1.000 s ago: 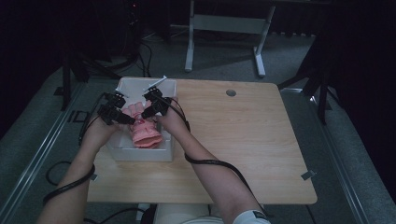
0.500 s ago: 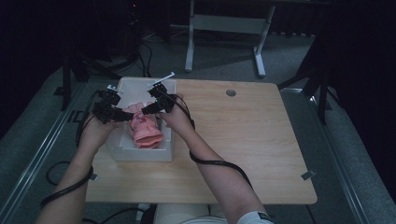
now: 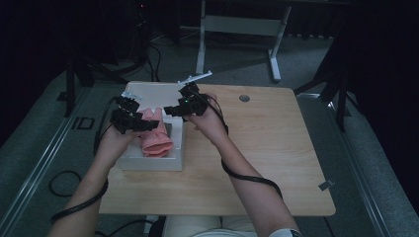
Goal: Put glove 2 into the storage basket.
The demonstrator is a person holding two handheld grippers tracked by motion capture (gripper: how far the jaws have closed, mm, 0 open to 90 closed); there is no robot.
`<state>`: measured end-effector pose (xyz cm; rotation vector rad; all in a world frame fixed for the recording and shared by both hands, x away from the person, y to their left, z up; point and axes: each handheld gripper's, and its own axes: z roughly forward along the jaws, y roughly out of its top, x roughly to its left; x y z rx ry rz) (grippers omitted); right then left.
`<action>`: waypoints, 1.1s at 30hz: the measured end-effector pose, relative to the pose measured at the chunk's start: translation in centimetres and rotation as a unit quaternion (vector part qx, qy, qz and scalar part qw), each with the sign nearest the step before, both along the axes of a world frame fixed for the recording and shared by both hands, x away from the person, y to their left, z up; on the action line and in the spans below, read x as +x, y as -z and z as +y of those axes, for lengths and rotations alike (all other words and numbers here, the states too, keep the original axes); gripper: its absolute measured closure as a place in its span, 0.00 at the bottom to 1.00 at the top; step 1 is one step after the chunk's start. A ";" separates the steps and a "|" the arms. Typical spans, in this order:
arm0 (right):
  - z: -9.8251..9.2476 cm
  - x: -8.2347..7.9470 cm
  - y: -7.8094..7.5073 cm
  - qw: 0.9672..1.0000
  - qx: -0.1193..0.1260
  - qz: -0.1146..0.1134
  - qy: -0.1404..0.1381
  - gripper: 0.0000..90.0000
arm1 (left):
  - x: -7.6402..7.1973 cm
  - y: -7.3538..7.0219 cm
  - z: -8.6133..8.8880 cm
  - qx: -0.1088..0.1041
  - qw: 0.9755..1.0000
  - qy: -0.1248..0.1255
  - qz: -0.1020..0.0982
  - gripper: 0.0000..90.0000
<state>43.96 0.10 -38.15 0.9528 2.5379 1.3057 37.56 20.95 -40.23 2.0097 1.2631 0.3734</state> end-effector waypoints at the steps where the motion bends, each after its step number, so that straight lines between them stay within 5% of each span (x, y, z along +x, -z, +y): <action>1: -0.6 -0.3 -0.3 1.000 0.002 -0.005 -0.004 0.32 | -0.1 -0.1 -0.2 -0.005 1.000 0.011 -0.002 0.21; 9: -5.1 -1.9 -0.7 0.999 0.024 -0.019 -0.027 0.15 | -1.2 -0.3 -3.5 -0.040 0.997 0.062 -0.038 0.01; 16: -8.2 -2.3 -0.2 0.999 0.015 -0.032 -0.009 0.16 | -1.9 -0.4 -5.9 -0.059 0.992 0.094 -0.054 0.00; 19: -10.5 -2.6 0.2 0.999 0.009 -0.043 0.006 0.16 | -2.5 -0.5 -7.5 -0.072 0.989 0.116 -0.062 0.00; 24: -12.8 -2.9 1.0 0.999 0.007 -0.045 0.018 0.16 | -3.3 -0.2 -10.6 -0.042 0.986 0.142 -0.078 0.00; 27: -13.9 -3.5 1.5 0.997 0.007 -0.068 0.024 0.16 | -3.7 0.3 -12.1 -0.027 0.984 0.158 -0.079 0.00; 33: -16.1 -4.0 2.7 0.997 0.000 -0.071 0.029 0.16 | -4.2 1.1 -14.0 -0.034 0.979 0.180 -0.084 0.00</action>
